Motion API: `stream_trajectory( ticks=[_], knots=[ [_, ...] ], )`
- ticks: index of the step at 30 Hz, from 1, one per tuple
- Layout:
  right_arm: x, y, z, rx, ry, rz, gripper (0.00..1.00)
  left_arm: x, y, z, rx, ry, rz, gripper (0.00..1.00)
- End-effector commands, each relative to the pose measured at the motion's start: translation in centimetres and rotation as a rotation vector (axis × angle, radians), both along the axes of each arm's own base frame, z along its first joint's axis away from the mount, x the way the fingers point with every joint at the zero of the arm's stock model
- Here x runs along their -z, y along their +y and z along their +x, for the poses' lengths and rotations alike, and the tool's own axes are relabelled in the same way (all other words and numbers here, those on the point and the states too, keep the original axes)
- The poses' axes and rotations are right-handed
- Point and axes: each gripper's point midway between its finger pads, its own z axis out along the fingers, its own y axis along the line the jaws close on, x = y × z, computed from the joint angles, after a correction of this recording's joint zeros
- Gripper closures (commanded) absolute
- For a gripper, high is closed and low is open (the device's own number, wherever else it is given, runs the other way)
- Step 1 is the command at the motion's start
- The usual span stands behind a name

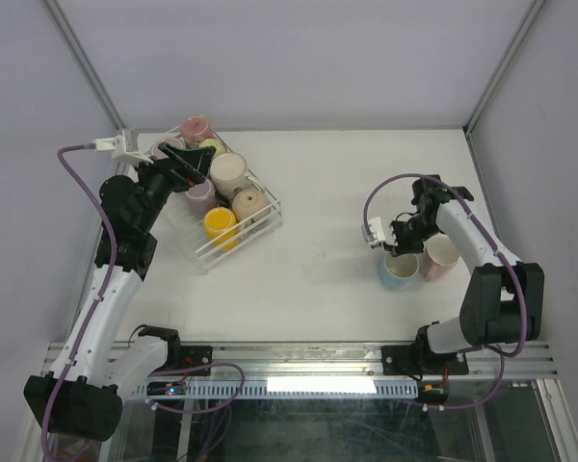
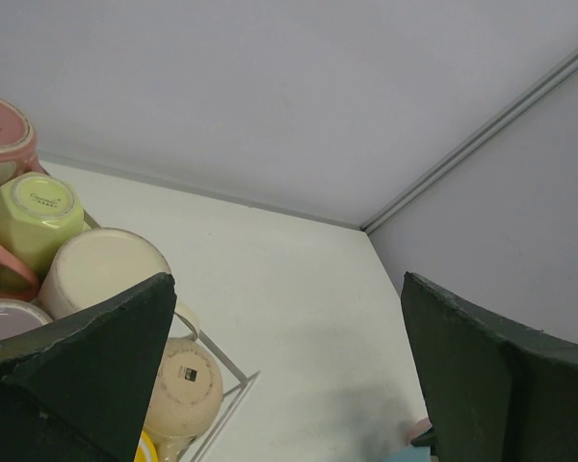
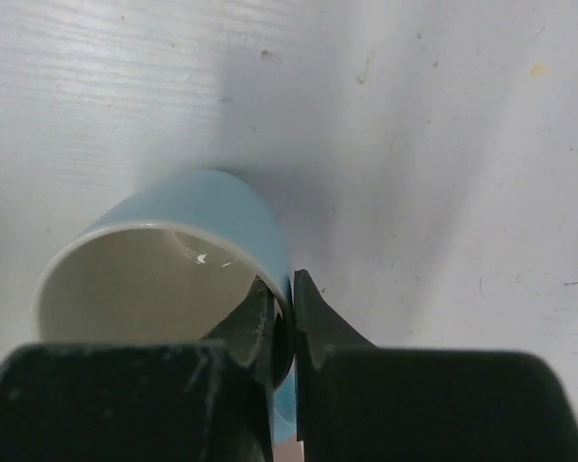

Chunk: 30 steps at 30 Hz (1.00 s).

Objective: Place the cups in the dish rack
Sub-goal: Pick up the cup at the center of the board.

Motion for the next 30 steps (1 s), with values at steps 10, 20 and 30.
stream_trajectory(
  ticks=[10, 20, 30],
  knots=[
    [-15.8, 9.7, 6.7, 0.513, 0.362, 0.598, 1.00, -3.9, -2.4, -1.8, 0.156, -0.159, -0.006, 0.01],
    [-32.7, 13.2, 11.2, 0.746, 0.723, 1.204, 1.00, -7.3, -6.2, -2.0, 0.368, -0.285, -0.109, 0.04],
    [-39.7, 13.8, 13.9, 0.762, 0.815, 1.368, 1.00, -9.0, -9.7, -1.9, 0.447, -0.312, -0.221, 0.03]
  ],
)
